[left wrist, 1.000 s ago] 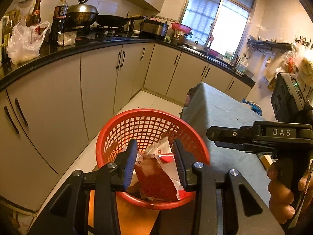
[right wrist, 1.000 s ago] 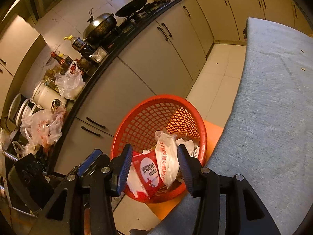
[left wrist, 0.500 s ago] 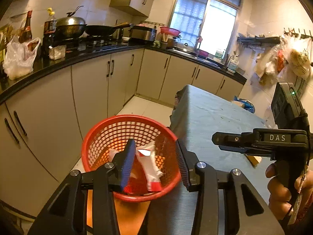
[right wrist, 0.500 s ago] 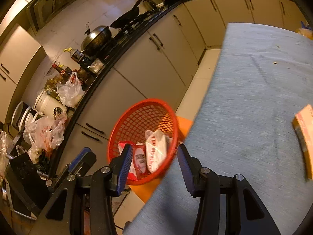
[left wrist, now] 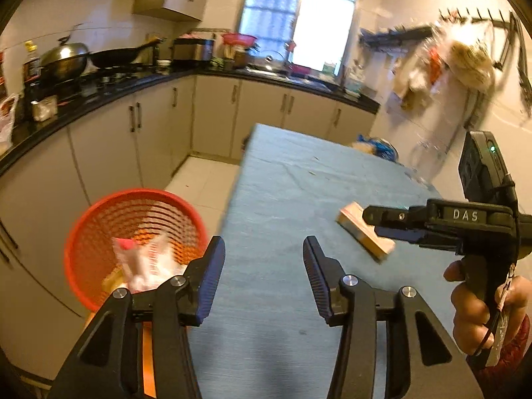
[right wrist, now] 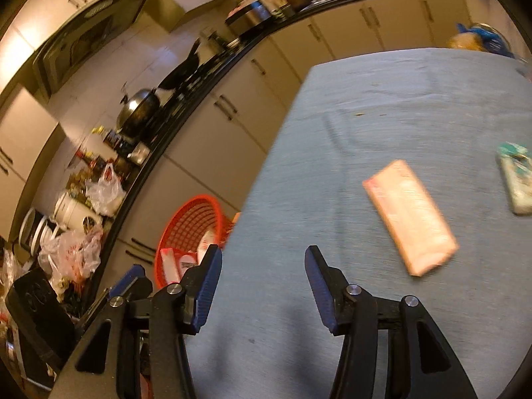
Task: Collect trash
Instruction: 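Move both tools back to the table toward the orange box and tissue pack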
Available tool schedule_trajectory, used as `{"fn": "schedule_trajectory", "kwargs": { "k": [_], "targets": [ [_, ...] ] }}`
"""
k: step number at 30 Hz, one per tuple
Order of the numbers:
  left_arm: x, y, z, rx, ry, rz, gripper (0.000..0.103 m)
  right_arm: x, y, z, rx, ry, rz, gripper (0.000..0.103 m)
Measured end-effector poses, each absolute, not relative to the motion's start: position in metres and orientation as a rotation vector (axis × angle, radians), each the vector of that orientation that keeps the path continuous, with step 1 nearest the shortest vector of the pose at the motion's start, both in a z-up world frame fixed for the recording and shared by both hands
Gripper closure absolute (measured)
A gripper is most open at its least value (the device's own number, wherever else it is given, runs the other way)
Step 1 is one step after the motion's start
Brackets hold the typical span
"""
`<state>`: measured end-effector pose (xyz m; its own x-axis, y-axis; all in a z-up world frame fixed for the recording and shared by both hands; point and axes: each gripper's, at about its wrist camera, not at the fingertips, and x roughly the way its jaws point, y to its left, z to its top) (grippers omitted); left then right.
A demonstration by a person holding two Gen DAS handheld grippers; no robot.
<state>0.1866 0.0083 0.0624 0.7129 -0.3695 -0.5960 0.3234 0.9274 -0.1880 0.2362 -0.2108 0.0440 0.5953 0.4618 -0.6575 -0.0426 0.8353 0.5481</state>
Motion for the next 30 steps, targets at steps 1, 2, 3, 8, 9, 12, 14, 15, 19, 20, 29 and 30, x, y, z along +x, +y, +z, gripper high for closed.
{"fn": "schedule_trajectory", "kwargs": {
  "k": [1,2,3,8,9,12,14,15,19,20,29,30],
  "targets": [
    [0.186,-0.003,0.061,-0.061,0.687,-0.4,0.056,0.231,-0.225,0.044,0.53,0.885,0.294,0.046],
    [0.186,-0.015,0.06,-0.051,0.7,-0.413,0.055,0.228,-0.232,0.044,0.538,0.88,0.285,0.046],
    [0.185,-0.024,0.059,-0.042,0.711,-0.423,0.054,0.225,-0.243,0.044,0.546,0.872,0.273,0.046],
    [0.191,-0.082,0.052,0.001,0.778,-0.466,0.045,0.209,-0.309,0.046,0.569,0.836,0.158,0.041],
    [0.193,-0.091,0.05,0.006,0.794,-0.469,0.045,0.208,-0.322,0.047,0.571,0.834,0.129,0.041],
    [0.204,-0.118,0.046,-0.002,0.851,-0.482,0.045,0.208,-0.358,0.047,0.576,0.825,0.044,0.039],
    [0.211,-0.131,0.042,-0.008,0.885,-0.477,0.045,0.21,-0.379,0.047,0.565,0.825,-0.006,0.038],
    [0.215,-0.136,0.04,-0.012,0.904,-0.473,0.045,0.212,-0.393,0.047,0.557,0.818,-0.052,0.032],
    [0.228,-0.149,0.032,-0.029,0.958,-0.459,0.045,0.229,-0.42,0.038,0.493,0.854,-0.181,0.03],
    [0.231,-0.151,0.03,-0.029,0.972,-0.455,0.045,0.235,-0.425,0.035,0.482,0.859,-0.202,0.03],
    [0.254,-0.152,0.023,-0.057,1.024,-0.405,0.041,0.262,-0.408,0.005,0.396,0.941,-0.165,0.03],
    [0.256,-0.153,0.023,-0.055,1.026,-0.4,0.041,0.263,-0.409,0.004,0.389,0.942,-0.164,0.03]
  ]
}}
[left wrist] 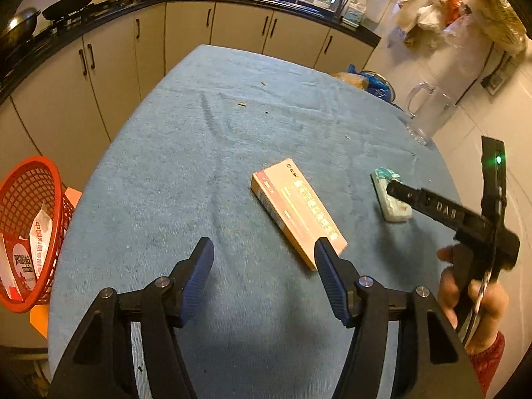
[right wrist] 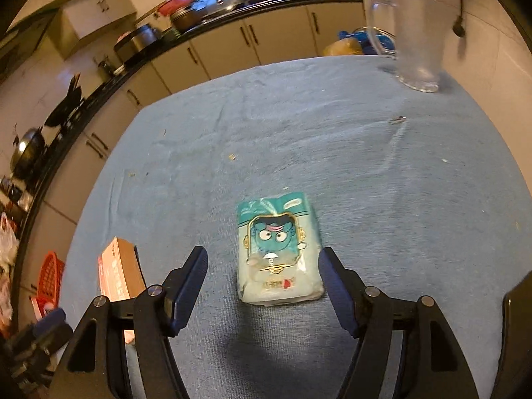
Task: Collect trash
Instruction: 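Move both tools back to the table toward the orange box and tissue pack, then grasp the orange box with the left tool while the right tool grasps the teal tissue pack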
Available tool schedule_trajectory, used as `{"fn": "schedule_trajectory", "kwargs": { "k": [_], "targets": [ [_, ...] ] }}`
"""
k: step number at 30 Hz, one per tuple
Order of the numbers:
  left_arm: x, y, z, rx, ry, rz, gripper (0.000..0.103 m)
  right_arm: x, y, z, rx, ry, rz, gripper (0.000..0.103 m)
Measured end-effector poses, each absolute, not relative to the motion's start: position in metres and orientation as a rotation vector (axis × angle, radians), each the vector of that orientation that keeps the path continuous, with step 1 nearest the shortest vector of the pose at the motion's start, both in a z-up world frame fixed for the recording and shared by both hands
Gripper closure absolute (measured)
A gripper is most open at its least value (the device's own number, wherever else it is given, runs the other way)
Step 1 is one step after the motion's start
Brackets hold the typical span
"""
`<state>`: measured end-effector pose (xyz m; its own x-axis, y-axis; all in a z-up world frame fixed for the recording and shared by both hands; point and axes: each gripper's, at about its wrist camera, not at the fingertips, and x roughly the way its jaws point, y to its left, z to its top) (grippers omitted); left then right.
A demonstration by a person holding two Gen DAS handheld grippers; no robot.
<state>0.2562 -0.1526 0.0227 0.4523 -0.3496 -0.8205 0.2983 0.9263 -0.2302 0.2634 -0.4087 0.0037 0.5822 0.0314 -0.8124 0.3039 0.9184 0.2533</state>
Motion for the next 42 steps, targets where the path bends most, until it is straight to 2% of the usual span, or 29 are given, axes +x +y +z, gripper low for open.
{"fn": "schedule_trajectory", "kwargs": {
  "k": [4,5,6,7,10,12,18,25,26,27,28,30,32,42],
  "targets": [
    [0.265,-0.159,0.022,-0.068,1.037,-0.381,0.04,0.262,-0.407,-0.006,0.343,0.952,-0.174,0.03],
    [0.266,-0.162,0.022,-0.073,1.042,-0.378,0.039,0.263,-0.405,-0.009,0.334,0.957,-0.172,0.038],
    [0.268,-0.164,0.021,-0.076,1.046,-0.374,0.038,0.262,-0.404,-0.01,0.324,0.964,-0.178,0.051],
    [0.27,-0.167,0.02,-0.08,1.046,-0.366,0.037,0.262,-0.405,-0.012,0.317,0.973,-0.19,0.052],
    [0.277,-0.177,0.016,-0.096,1.058,-0.332,0.035,0.257,-0.409,-0.01,0.358,0.956,-0.176,0.062],
    [0.282,-0.184,0.012,-0.107,1.069,-0.318,0.035,0.253,-0.412,-0.006,0.384,0.94,-0.159,0.08],
    [0.289,-0.206,0.003,-0.105,1.09,-0.284,0.035,0.249,-0.417,-0.004,0.419,0.924,-0.154,0.082],
    [0.297,-0.229,-0.006,-0.037,1.098,-0.269,0.036,0.246,-0.429,-0.004,0.486,0.927,-0.141,0.081],
    [0.298,-0.231,-0.01,-0.016,1.106,-0.274,0.042,0.244,-0.431,-0.002,0.497,0.921,-0.136,0.081],
    [0.298,-0.232,-0.012,-0.001,1.112,-0.276,0.048,0.243,-0.432,-0.001,0.504,0.915,-0.133,0.077],
    [0.297,-0.232,-0.014,0.008,1.111,-0.285,0.047,0.242,-0.432,0.0,0.504,0.913,-0.13,0.073],
    [0.296,-0.228,-0.014,0.014,1.104,-0.303,0.047,0.241,-0.431,0.002,0.493,0.908,-0.124,0.042],
    [0.294,-0.222,-0.013,0.029,1.102,-0.315,0.048,0.241,-0.426,0.005,0.463,0.898,-0.119,0.035],
    [0.275,-0.192,-0.012,0.028,1.086,-0.365,0.05,0.254,-0.394,-0.008,0.252,0.977,-0.101,0.034]
  ]
}}
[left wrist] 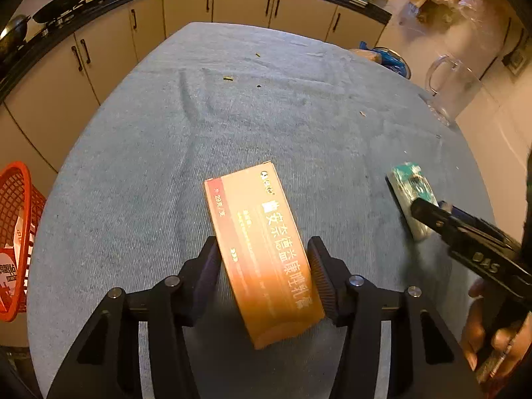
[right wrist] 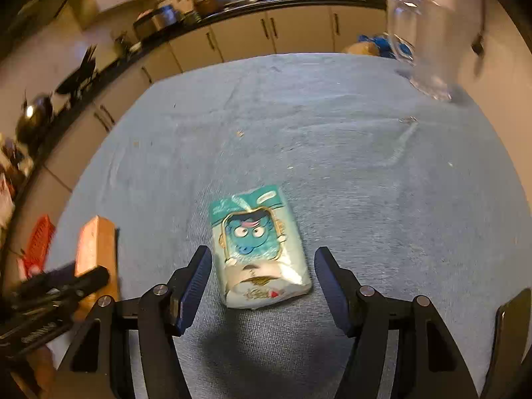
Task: Collect trash
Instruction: 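Grasp the orange box with the left tool while the right tool grasps the teal tissue pack, then carry the orange box and tissue pack over the orange basket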
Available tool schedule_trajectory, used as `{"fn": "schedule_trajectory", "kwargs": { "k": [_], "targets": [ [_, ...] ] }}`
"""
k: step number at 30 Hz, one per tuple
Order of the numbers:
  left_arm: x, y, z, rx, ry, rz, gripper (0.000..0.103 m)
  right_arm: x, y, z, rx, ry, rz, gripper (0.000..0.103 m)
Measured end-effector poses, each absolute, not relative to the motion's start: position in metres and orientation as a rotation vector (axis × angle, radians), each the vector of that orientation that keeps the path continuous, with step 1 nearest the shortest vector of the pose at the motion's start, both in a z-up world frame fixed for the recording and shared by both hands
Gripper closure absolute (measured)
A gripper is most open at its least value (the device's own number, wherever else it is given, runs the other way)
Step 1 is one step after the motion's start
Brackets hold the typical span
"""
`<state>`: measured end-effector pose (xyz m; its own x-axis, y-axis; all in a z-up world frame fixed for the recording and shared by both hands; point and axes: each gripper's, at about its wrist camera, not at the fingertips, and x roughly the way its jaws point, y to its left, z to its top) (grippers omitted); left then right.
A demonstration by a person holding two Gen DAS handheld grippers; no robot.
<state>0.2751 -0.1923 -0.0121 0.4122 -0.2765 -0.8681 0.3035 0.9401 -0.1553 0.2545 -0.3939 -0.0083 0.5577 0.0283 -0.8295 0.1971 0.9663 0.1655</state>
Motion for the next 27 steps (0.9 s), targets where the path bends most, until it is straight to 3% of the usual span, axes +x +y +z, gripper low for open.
{"fn": "schedule_trajectory", "kwargs": {
  "k": [9,27],
  "targets": [
    [0.256,-0.194,-0.008,0.06,1.01,-0.41,0.052,0.25,-0.389,-0.014,0.185,0.98,-0.134,0.063],
    [0.239,-0.173,0.004,0.068,0.91,-0.383,0.054,0.245,-0.375,0.009,0.227,0.85,0.005,0.066]
  ]
}}
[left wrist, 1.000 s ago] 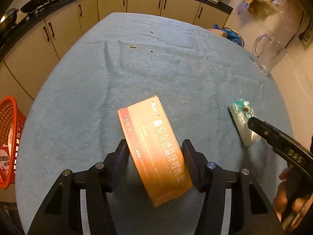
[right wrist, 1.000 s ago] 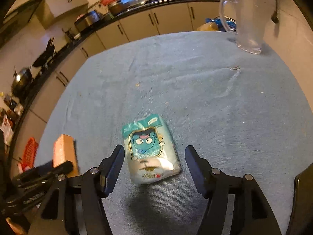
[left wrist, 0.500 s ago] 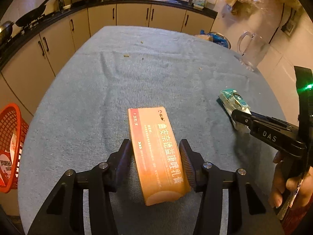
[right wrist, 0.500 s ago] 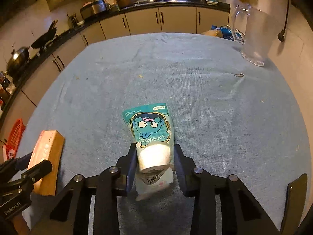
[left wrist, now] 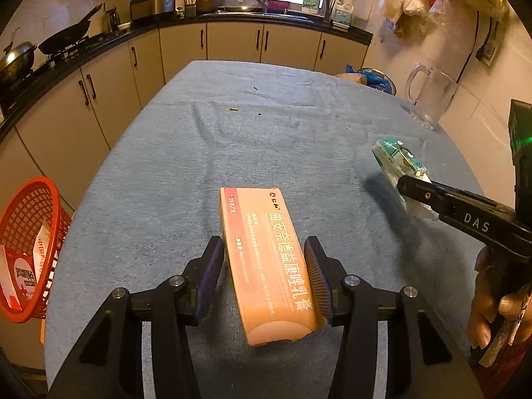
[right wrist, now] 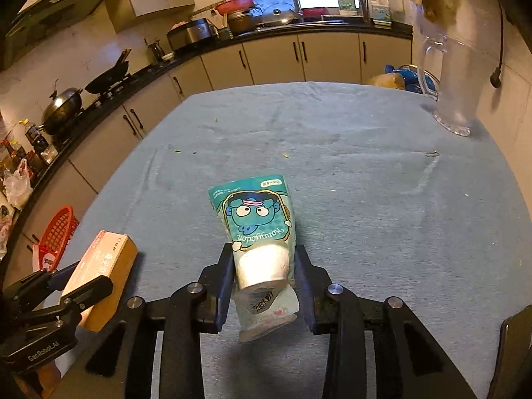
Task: Collect trash
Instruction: 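Carry the orange box and tissue pack over the orange basket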
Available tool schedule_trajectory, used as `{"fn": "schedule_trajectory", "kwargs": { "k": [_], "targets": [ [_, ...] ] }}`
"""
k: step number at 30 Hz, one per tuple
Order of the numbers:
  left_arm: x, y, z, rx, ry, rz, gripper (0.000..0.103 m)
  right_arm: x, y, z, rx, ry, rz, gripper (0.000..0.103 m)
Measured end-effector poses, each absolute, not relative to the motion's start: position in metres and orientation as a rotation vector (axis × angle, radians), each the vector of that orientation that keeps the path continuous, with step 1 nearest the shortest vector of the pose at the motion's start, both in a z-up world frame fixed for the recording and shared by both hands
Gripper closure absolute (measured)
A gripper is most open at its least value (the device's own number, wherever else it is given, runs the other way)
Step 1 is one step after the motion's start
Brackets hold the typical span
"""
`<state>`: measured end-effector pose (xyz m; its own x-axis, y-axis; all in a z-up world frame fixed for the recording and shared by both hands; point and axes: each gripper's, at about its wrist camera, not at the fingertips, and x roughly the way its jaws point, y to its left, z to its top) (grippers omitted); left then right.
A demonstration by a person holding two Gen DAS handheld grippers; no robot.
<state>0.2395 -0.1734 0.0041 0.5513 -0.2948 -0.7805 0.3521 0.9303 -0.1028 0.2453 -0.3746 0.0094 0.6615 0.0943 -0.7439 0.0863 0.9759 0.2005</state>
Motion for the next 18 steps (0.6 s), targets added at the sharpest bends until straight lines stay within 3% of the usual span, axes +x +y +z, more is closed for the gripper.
{"fn": "schedule_trajectory", "kwargs": {
  "k": [18],
  "targets": [
    [0.218,-0.133,0.019,0.027,0.862,-0.365,0.054,0.242,-0.348,0.019,0.233,0.847,0.066,0.066]
  ]
}}
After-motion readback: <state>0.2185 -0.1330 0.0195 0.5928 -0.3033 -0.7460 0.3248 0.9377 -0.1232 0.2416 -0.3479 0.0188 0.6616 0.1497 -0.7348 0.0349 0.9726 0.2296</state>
